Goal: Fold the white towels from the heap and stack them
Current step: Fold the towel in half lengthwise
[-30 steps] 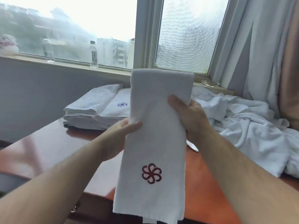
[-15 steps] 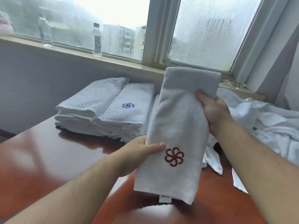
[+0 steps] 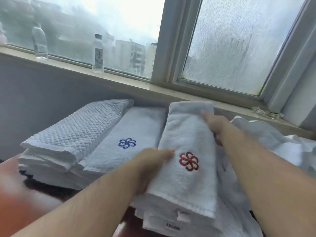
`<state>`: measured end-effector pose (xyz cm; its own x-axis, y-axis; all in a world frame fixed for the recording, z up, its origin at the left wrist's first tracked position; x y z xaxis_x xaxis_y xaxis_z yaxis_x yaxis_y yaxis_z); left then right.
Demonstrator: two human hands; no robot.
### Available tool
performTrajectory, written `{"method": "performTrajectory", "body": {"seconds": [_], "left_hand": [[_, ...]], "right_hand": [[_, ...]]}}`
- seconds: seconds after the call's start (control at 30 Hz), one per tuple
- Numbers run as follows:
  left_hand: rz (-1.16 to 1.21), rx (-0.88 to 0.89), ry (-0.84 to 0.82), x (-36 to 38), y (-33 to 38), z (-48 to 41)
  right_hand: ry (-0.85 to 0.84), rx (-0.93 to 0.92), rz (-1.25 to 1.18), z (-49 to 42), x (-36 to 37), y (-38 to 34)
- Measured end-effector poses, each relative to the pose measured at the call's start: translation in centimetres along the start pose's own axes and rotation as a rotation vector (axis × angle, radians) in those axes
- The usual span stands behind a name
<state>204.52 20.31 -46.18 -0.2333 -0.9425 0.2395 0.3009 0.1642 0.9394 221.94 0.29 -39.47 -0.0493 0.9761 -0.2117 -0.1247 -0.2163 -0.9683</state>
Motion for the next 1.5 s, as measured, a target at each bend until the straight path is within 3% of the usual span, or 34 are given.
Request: {"method": "performTrajectory", "body": {"seconds": [0.1,0.27,0.43,0.5,0.57,0.7,0.77,0.97,1.2,1.5], "left_hand": [[-0.316,-0.087,0.185,-1.8,-0.5,-0.7],[-0.684,-0.057,0.299,-1.7,0.6,-0.8],[-1.038,0.136,0.372,-0.1,1.9,1.2],[-1.291,0.233,0.444,0.5,2.9,2.3],[-1.511,0.328,0.47,1.4,3.4,2.8],[-1.527,0.286,0.266,2.0,0.7,1.5],[-1.537,0.251,0.264,1.2,-0.8,0.8],[-1.507,0.318,0.406,0.1,-2.1,0.4],[-1.491,0.279,0.387,0.2,-2.2,0.1],[-1.538,0.209,0.372,0.7,-2.5,2.0]], "right_hand": [[-0.036,0.118,0.184,-1.2,0.7,3.5],[0.147,0.03,0.327,-1.5,-0.3,3.7],[0.239,-0.131,0.564,0.5,-0.3,1.2],[0.307,-0.238,0.738,2.0,0.0,-0.6],[0.241,-0.302,0.839,2.7,1.6,-1.0],[-0.045,-0.177,0.994,3.0,5.6,2.4],[-0.096,-0.125,1.075,2.8,6.5,3.9],[-0.088,-0.091,1.13,1.6,7.0,5.3],[-0.065,-0.182,0.993,2.5,6.1,5.3],[-0.149,-0.296,0.676,15.6,4.5,9.7]]}}
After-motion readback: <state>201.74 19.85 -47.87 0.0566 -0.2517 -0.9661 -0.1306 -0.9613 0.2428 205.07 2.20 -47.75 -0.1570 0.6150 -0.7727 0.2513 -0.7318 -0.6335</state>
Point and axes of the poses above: each hand's wrist, its own z-axis away from the middle knuckle, its own x-axis out of the palm, y = z × x, the point moved 9 cm from there along -z, towards the middle knuckle, and after that the axes turned 8 degrees about -y, right-handed, at the moved point
